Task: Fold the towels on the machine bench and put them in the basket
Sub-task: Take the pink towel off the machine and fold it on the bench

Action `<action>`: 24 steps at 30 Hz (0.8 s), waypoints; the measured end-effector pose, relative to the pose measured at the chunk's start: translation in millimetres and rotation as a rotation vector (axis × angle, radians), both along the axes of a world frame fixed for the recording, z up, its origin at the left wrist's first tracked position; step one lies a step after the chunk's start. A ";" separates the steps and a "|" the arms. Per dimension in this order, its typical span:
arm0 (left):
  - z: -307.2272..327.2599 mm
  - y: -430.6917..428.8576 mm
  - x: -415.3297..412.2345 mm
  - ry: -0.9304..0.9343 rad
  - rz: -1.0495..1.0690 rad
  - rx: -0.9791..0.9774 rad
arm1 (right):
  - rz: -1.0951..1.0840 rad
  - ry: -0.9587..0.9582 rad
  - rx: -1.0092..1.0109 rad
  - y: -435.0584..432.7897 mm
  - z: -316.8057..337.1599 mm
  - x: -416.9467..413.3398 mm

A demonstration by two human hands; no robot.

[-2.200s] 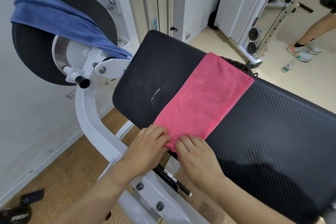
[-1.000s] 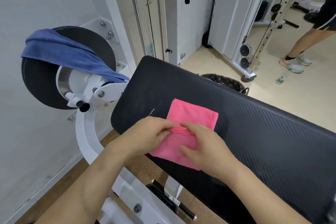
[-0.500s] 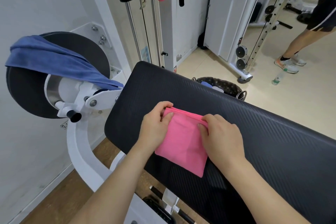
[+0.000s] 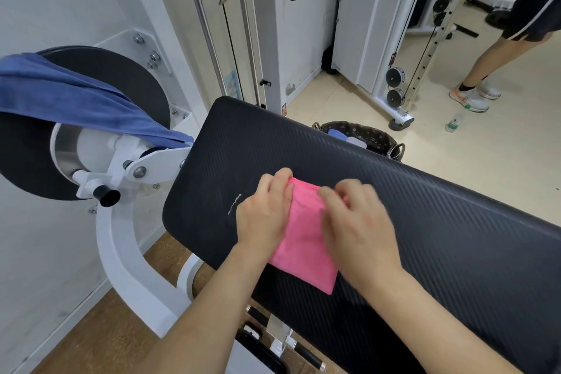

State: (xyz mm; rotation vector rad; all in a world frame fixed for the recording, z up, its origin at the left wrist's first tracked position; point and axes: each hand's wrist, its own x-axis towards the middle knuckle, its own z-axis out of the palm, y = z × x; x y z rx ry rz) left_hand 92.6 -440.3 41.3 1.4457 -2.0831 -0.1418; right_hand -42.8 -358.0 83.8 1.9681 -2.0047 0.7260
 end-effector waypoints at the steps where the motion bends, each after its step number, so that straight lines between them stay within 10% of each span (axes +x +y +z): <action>1: -1.7 -0.3 -0.8 -0.033 0.000 -0.006 | 0.133 0.057 -0.020 6.3 -1.1 6.3; 7: 7.8 -2.7 7.8 0.155 -0.078 0.177 | 0.190 0.246 0.416 17.5 -27.9 7.1; 15: 8.2 44.3 73.4 0.607 -0.065 0.834 | 0.195 0.214 0.424 15.1 -31.4 4.6; 24: 0.2 47.7 67.0 0.261 0.001 0.494 | 0.214 0.228 0.435 12.8 -27.4 -2.2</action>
